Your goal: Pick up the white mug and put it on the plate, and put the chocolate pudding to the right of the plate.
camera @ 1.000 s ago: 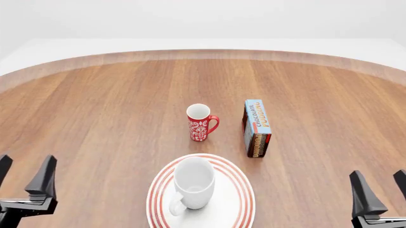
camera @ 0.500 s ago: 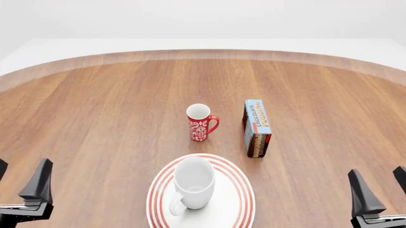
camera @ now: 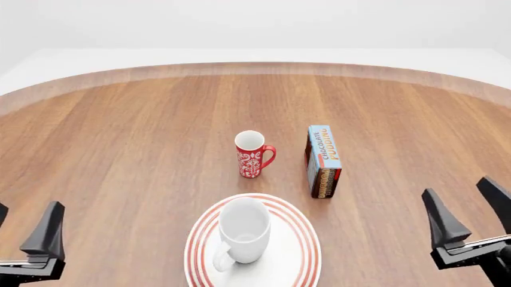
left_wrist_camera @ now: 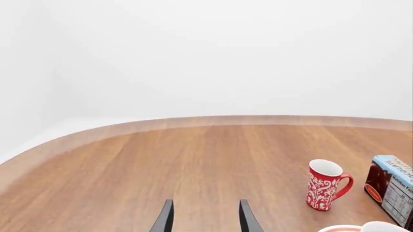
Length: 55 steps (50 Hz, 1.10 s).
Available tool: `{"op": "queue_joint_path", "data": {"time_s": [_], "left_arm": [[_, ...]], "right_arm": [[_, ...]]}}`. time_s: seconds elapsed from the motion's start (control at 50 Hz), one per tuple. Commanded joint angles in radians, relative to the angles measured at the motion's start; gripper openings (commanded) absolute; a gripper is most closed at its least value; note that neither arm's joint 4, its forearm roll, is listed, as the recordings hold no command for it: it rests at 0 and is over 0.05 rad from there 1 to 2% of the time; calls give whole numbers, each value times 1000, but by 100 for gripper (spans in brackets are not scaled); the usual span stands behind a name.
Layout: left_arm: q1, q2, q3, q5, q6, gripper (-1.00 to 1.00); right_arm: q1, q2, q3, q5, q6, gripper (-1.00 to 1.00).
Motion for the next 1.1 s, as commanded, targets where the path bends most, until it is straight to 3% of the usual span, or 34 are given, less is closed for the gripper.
{"op": "queue_joint_path", "data": {"time_s": [0.02, 0.14, 0.38, 0.86, 1.1], "left_arm": [[-3, -2, 0, -1, 0, 100], [-4, 1, 0, -4, -1, 100], [-3, -2, 0, -3, -5, 100], [-4, 17, 0, -23, -8, 100], [-6, 97, 0, -104, -11, 100]], "right_arm": [[40, 135, -52, -81, -22, 100], [56, 207, -71, -135, -46, 100], [72, 352, -139, -194, -42, 100], [106, 539, -295, -183, -93, 100], [133, 628, -379, -128, -46, 100]]}}
